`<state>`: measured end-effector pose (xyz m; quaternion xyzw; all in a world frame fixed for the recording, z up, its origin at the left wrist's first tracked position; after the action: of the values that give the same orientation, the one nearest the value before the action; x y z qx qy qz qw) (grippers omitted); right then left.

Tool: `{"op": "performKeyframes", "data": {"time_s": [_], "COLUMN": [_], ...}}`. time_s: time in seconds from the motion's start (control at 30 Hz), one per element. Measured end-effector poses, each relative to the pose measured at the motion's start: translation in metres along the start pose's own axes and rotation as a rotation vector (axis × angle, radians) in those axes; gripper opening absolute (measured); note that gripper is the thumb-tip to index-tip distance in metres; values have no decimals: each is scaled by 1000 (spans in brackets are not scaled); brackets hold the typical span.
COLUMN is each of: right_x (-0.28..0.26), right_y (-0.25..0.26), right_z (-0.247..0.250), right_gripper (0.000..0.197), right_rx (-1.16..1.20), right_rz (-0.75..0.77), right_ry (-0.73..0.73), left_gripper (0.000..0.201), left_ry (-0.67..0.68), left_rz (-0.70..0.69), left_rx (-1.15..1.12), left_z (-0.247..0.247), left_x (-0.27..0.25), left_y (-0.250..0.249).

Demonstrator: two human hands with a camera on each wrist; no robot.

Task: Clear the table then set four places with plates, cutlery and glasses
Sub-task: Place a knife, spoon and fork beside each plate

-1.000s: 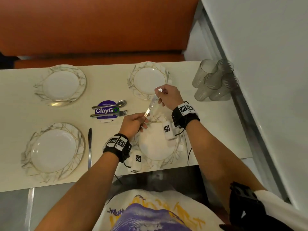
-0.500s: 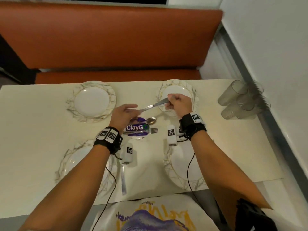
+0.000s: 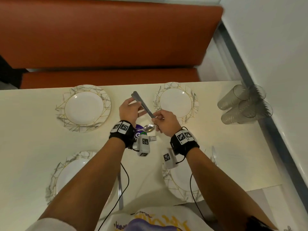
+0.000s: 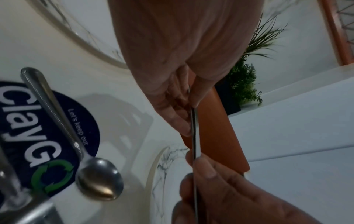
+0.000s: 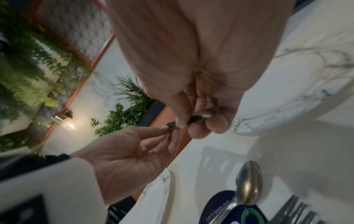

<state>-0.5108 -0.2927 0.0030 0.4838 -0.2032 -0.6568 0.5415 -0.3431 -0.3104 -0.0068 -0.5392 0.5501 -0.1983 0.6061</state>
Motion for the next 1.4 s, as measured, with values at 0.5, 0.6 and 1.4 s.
{"op": "performKeyframes", "data": {"time_s": [0.5, 0.6, 1.4], "right_x": [28, 27, 38], "right_y": [-43, -50, -77], "right_z": [24, 33, 59], "right_gripper": [10, 10, 11], "right_rx": [304, 314, 315], "right_rz": [-151, -154, -214], "right_ry": [-1, -29, -128], "left_gripper": [35, 25, 5], "left_ry": [63, -4, -35], "left_rz": [60, 81, 36], "left_rx": [215, 365, 938], "left_z": [-35, -33, -51], "left_x": [47, 71, 130], "left_y": [27, 29, 62]}}
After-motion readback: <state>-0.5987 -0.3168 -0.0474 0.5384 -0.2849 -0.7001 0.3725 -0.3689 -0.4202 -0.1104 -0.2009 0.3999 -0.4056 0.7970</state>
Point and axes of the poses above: each hand's wrist, its own x-axis towards the middle knuckle, its own z-axis out of the back of the hand, y = z × x, the point moved 4 cm from there along x, towards the middle knuckle, and after that the axes turned 5 degrees about -z, right-handed, at the moved point
